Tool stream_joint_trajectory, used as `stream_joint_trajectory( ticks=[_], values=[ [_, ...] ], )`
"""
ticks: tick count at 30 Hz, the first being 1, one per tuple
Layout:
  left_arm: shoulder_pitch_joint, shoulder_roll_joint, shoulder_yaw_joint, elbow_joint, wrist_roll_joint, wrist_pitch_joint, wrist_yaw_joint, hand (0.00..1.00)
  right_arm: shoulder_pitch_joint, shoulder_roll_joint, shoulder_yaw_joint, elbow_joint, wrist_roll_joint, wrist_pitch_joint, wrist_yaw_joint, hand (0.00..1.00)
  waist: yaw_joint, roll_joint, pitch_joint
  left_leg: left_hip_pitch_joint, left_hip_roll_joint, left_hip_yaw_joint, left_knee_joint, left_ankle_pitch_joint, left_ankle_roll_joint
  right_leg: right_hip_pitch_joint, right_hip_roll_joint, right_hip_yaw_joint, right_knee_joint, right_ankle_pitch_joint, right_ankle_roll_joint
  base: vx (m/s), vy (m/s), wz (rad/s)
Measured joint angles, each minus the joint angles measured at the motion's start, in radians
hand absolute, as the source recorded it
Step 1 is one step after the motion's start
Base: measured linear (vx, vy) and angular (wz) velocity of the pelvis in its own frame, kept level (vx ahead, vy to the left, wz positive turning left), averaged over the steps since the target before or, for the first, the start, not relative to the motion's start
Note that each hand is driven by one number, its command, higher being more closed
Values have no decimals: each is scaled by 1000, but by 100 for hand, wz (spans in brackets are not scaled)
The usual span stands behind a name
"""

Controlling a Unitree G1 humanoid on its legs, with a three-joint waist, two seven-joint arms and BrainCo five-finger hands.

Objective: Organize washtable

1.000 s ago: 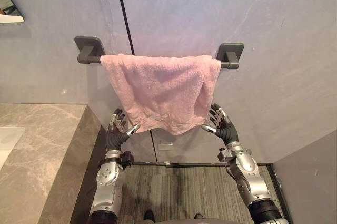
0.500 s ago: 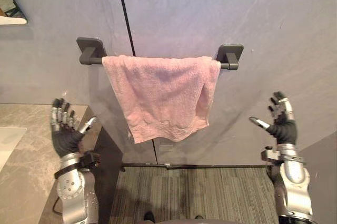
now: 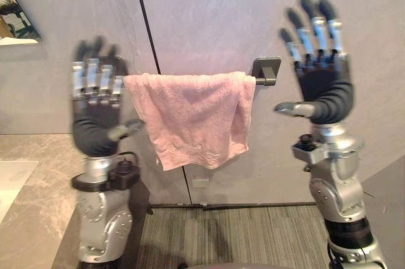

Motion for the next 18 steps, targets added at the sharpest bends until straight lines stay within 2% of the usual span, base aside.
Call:
stream_joint_trajectory(
  ticks=[2, 5, 8, 18],
  values=[
    [-26, 16, -129, 42, -44, 22, -48, 0, -50, -1, 96, 38, 16, 4, 16, 0, 0, 0, 0, 3, 0, 3, 0, 0, 0, 0, 0, 3, 1, 0, 0, -32, -2, -4],
    [-35, 47, -201, 101, -65, 64, -91, 0, -75, -13, 167, 100, 44, 15, 32, 0, 0, 1, 0, 4, 0, 6, 0, 0, 0, 0, 1, 6, 1, 2, 0, -23, -5, -3],
    [-35, 67, -209, 141, -73, 86, -108, 0, -76, -43, 208, 137, 60, 45, 48, 0, 0, 1, 0, 3, 0, 12, 0, 0, 0, 2, 1, 13, 0, 4, 0, 2, -2, -6],
    [-1, 81, -207, 280, -30, 97, -104, 0, -73, -68, 302, 250, 86, 94, 72, 0, 2, 4, 1, 0, 1, 17, -1, 1, 0, -2, 1, 18, -3, 9, -2, -4, -1, -1]
  ],
)
